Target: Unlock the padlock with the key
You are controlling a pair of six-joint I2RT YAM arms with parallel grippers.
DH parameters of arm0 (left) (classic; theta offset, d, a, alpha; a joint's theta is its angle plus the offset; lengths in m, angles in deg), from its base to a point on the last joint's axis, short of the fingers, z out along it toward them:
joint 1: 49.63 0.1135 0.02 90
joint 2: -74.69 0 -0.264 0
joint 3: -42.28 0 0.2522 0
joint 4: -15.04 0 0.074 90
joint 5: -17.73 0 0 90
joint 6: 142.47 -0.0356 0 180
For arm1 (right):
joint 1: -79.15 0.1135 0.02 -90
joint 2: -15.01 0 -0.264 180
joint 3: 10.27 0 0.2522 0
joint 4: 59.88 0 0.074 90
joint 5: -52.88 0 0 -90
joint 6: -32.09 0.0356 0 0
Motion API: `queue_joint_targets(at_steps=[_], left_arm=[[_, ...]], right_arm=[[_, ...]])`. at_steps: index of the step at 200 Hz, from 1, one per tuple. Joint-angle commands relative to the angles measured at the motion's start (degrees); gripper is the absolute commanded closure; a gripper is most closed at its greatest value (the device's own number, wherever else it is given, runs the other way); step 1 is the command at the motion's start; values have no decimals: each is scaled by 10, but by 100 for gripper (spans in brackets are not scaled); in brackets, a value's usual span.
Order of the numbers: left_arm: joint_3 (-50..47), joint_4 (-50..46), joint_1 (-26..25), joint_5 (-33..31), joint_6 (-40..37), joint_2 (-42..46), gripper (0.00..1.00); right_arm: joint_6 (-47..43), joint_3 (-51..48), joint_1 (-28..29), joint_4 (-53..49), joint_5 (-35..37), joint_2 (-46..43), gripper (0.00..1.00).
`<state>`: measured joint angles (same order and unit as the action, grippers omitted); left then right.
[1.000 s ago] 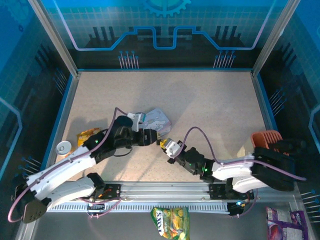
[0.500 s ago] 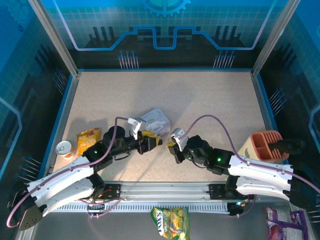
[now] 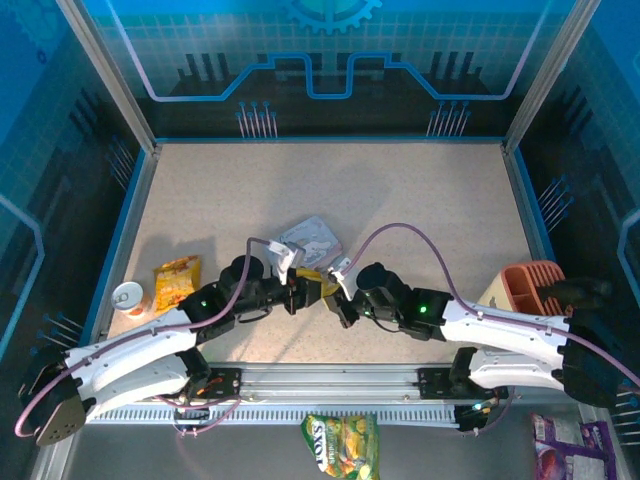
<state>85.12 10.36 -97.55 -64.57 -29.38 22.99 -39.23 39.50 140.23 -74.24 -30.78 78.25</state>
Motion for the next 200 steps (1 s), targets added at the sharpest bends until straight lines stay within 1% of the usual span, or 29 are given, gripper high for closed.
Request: queue_joint_targets(at_steps=[1, 41, 76, 105, 127, 177, 193, 200], left_arm=[[-3, -5, -3, -41, 9, 1, 66], [-5, -7, -3, -51, 14, -14, 70], [0, -3, -4, -40, 15, -31, 75], [3, -6, -5, -40, 16, -36, 84], [3, -8, -4, -42, 20, -38, 89], [2, -6, -4, -64, 58, -36, 98], [1, -2, -4, -73, 79, -36, 99], [3, -5, -4, -81, 92, -35, 99]], right_arm=[[5, 11, 2, 15, -8, 5, 100], [5, 6, 3, 20, -14, 1, 100], [5, 6, 3, 25, -17, 3, 100], [5, 7, 4, 26, -16, 6, 100], [6, 4, 4, 28, -10, 2, 100], [11, -10, 4, 36, 6, -18, 100], [16, -16, 4, 43, 11, -25, 100], [18, -18, 4, 46, 13, -27, 97]])
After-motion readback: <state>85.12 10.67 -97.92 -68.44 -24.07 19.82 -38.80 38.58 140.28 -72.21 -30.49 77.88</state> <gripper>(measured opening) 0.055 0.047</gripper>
